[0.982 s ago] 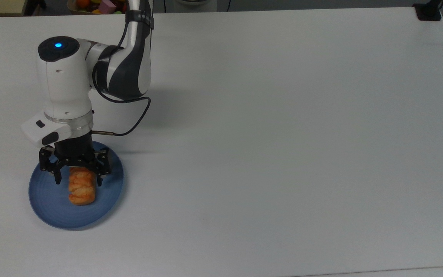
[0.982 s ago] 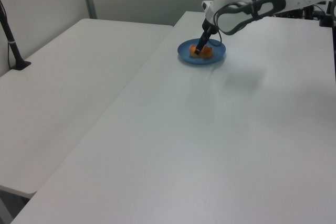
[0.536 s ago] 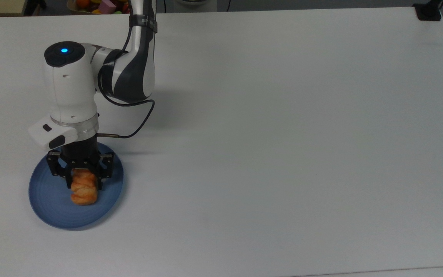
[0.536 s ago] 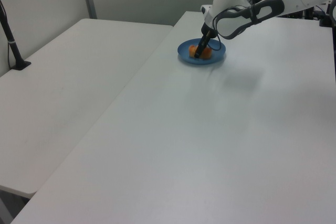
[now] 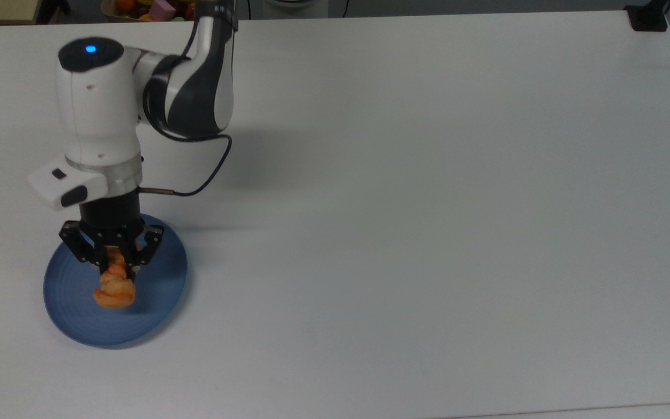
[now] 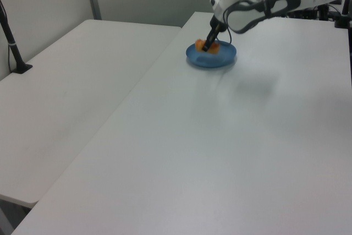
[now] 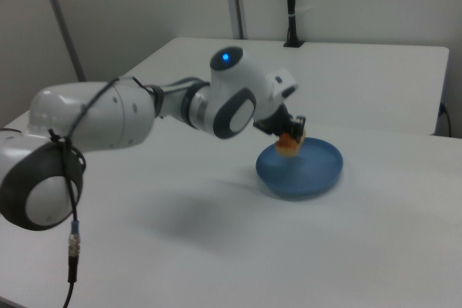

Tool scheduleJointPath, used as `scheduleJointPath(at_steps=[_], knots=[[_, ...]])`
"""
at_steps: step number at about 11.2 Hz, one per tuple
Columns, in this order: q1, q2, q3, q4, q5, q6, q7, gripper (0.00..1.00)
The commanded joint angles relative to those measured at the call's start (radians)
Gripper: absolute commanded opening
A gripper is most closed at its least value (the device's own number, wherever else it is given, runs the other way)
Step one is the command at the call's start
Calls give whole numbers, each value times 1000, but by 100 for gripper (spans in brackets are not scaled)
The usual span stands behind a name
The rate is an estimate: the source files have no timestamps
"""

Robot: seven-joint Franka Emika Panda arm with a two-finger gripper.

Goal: Put the bread on the table
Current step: 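Lift the bread roll off the plate and carry it away from the plate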

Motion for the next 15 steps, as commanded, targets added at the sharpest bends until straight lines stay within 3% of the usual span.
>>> scheduleJointPath(at_steps=[1, 4, 7, 10, 13, 15], knots=[[32, -232, -3, -134, 11, -86, 19, 34], [142, -344, -8, -136, -2, -216, 153, 34], [273, -381, -10, -128, -24, -316, 311, 35], [411, -370, -14, -128, -112, -326, 508, 35], [521, -315, -2, -125, -147, -315, 635, 35], [558, -274, 38, -124, -186, -310, 674, 35]])
